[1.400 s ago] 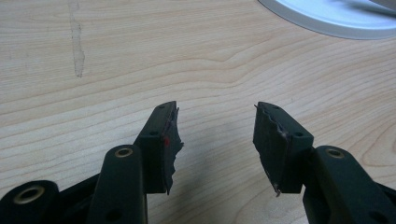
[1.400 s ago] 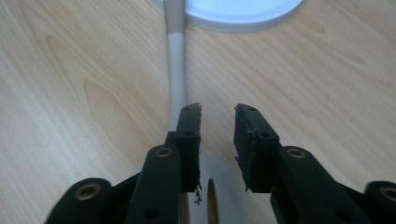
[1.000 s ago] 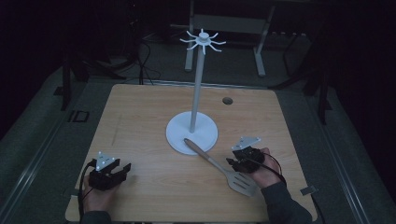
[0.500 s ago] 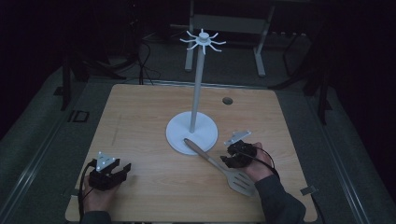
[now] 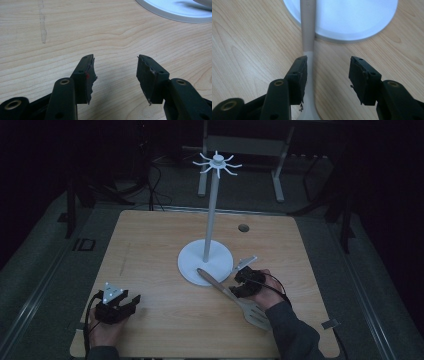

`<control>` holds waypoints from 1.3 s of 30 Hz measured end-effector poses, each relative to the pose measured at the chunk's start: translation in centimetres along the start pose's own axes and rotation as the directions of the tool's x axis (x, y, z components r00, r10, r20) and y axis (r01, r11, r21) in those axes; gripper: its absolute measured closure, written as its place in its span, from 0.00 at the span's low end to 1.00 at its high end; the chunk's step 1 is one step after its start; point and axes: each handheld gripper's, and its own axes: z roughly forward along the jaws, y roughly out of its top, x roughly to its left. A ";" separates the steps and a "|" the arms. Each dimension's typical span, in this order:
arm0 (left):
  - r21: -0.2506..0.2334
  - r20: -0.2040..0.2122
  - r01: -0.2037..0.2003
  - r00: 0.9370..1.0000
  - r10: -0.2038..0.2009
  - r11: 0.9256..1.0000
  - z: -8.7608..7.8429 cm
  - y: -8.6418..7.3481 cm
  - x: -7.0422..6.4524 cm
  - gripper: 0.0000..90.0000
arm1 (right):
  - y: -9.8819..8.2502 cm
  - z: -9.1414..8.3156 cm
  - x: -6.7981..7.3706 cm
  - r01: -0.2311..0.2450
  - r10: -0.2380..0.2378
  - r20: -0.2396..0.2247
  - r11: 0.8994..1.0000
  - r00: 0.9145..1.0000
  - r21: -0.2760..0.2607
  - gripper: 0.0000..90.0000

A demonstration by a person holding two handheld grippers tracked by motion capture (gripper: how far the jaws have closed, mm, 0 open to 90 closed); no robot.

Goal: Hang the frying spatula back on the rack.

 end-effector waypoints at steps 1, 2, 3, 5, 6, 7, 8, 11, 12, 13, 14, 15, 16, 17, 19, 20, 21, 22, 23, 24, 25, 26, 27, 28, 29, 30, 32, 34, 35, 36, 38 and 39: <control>0.000 -0.001 -0.001 1.000 0.001 1.000 0.0 0.0 0.0 0.54 | 0.1 0.1 0.0 0.004 -0.004 -0.006 1.000 1.000 0.005 0.55; -0.001 -0.001 -0.001 1.000 0.001 1.000 0.0 0.0 0.0 0.54 | 0.3 0.2 0.1 0.007 -0.007 -0.012 1.000 1.000 0.008 0.56; 0.000 -0.001 -0.001 1.000 0.001 1.000 0.0 0.0 0.0 0.54 | 0.4 0.4 0.2 0.009 -0.008 -0.015 1.000 1.000 0.012 0.57; 0.001 0.000 -0.001 1.000 0.001 1.000 0.0 0.0 0.0 0.54 | 0.6 0.6 0.2 0.009 -0.008 -0.021 1.000 1.000 0.016 0.60; 0.000 0.000 -0.001 1.000 0.001 1.000 0.0 0.0 0.0 0.54 | 0.7 0.7 0.2 0.013 -0.012 -0.035 1.000 0.999 0.023 0.65; -0.001 -0.001 -0.001 1.000 0.001 1.000 0.0 0.0 0.0 0.54 | 0.8 0.9 0.3 0.007 -0.006 -0.038 1.000 0.999 0.028 0.66; 0.001 0.000 -0.001 1.000 0.001 1.000 0.0 0.0 0.0 0.54 | 0.8 1.0 0.3 0.004 -0.002 -0.040 1.000 0.999 0.030 0.67; 0.001 -0.001 -0.002 1.000 0.002 1.000 0.0 0.0 0.0 0.54 | 1.0 1.5 0.3 0.004 -0.002 -0.048 0.999 0.999 0.042 0.68; 0.001 -0.002 -0.002 1.000 0.002 1.000 0.0 0.0 0.0 0.54 | 1.1 1.6 0.3 0.002 0.000 -0.049 0.999 0.999 0.044 0.68; 0.001 -0.001 -0.003 1.000 0.003 1.000 0.0 0.0 0.0 0.54 | 1.2 1.7 0.3 0.004 -0.001 -0.052 0.999 0.999 0.044 0.68; 0.003 -0.001 -0.003 1.000 0.003 1.000 0.1 0.0 0.0 0.54 | 1.3 1.9 0.4 0.005 -0.002 -0.056 0.999 0.998 0.047 0.68; 0.003 -0.001 -0.004 1.000 0.004 1.000 0.1 0.0 0.0 0.54 | 1.4 2.0 0.4 0.003 0.000 -0.060 0.999 0.998 0.049 0.68; 0.002 -0.002 -0.003 1.000 0.003 1.000 0.0 0.0 0.0 0.54 | 1.4 2.1 0.5 0.004 -0.001 -0.062 0.999 0.998 0.053 0.69; 0.000 -0.001 -0.003 1.000 0.003 1.000 0.0 0.0 0.0 0.54 | 1.5 2.4 0.5 0.008 -0.004 -0.066 0.998 0.998 0.061 0.70; 0.000 -0.001 -0.002 1.000 0.002 1.000 0.0 0.0 0.0 0.54 | 1.6 2.8 0.6 0.015 -0.010 -0.067 0.997 0.998 0.075 0.71; -0.001 -0.001 -0.002 1.000 0.002 1.000 0.0 0.0 0.0 0.54 | 1.7 3.1 0.7 0.015 -0.009 -0.071 0.997 0.997 0.081 0.72; -0.001 0.000 -0.003 1.000 0.003 1.000 0.0 0.0 0.0 0.54 | 1.8 3.2 0.7 0.015 -0.008 -0.074 0.996 0.997 0.083 0.72; -0.001 0.000 -0.003 1.000 0.003 1.000 0.0 0.0 0.0 0.54 | 1.8 3.2 0.7 0.015 -0.008 -0.074 0.996 0.997 0.083 0.72; -0.001 0.000 -0.002 1.000 0.002 1.000 0.0 0.0 0.0 0.54 | 1.8 3.5 0.7 0.019 -0.012 -0.077 0.996 0.997 0.085 0.72; -0.001 0.000 -0.003 1.000 0.003 1.000 0.0 0.0 0.0 0.54 | 1.9 3.8 0.8 0.023 -0.016 -0.078 0.996 0.997 0.089 0.72; -0.001 0.000 -0.003 1.000 0.003 1.000 0.0 0.0 0.0 0.54 | 2.0 3.9 0.9 0.023 -0.015 -0.081 0.995 0.997 0.096 0.73; 0.000 0.001 -0.003 1.000 0.003 1.000 0.0 0.0 0.0 0.54 | 2.1 4.1 1.0 0.022 -0.013 -0.084 0.995 0.996 0.099 0.73; 0.000 0.001 -0.002 1.000 0.002 1.000 0.0 0.0 0.0 0.54 | 2.2 4.3 1.0 0.026 -0.018 -0.082 0.995 0.996 0.098 0.73; 0.000 0.001 -0.002 1.000 0.002 1.000 0.0 0.0 0.0 0.54 | 2.2 4.4 1.0 0.023 -0.014 -0.082 0.994 0.997 0.103 0.73; 0.001 0.001 -0.003 1.000 0.003 1.000 0.0 0.0 0.0 0.54 | 2.3 4.6 1.0 0.020 -0.012 -0.084 0.994 0.996 0.103 0.73; 0.001 0.001 -0.003 1.000 0.003 1.000 0.0 0.0 0.0 0.54 | 2.4 4.8 1.0 0.023 -0.013 -0.087 0.994 0.996 0.108 0.73; 0.000 0.001 -0.002 1.000 0.002 1.000 0.0 0.0 0.0 0.54 | 2.4 5.1 1.1 0.025 -0.015 -0.088 0.993 0.996 0.115 0.74; 0.000 0.002 -0.002 1.000 0.002 1.000 0.0 0.0 0.0 0.53 | 2.5 5.4 1.1 0.022 -0.011 -0.089 0.992 0.996 0.121 0.74; 0.000 0.002 -0.002 1.000 0.002 1.000 0.0 0.0 0.0 0.53 | 2.5 5.5 1.0 0.022 -0.011 -0.088 0.992 0.996 0.125 0.74; -0.001 0.002 -0.002 1.000 0.002 1.000 0.0 0.0 0.0 0.53 | 2.5 5.6 1.0 0.021 -0.010 -0.087 0.992 0.996 0.126 0.74; -0.001 0.002 -0.002 1.000 0.002 1.000 0.0 0.0 0.0 0.53 | 2.6 5.8 1.0 0.021 -0.010 -0.088 0.991 0.996 0.132 0.75; -0.001 0.002 -0.002 1.000 0.002 1.000 0.0 0.0 0.0 0.53 | 2.6 6.0 1.0 0.023 -0.011 -0.087 0.991 0.996 0.132 0.75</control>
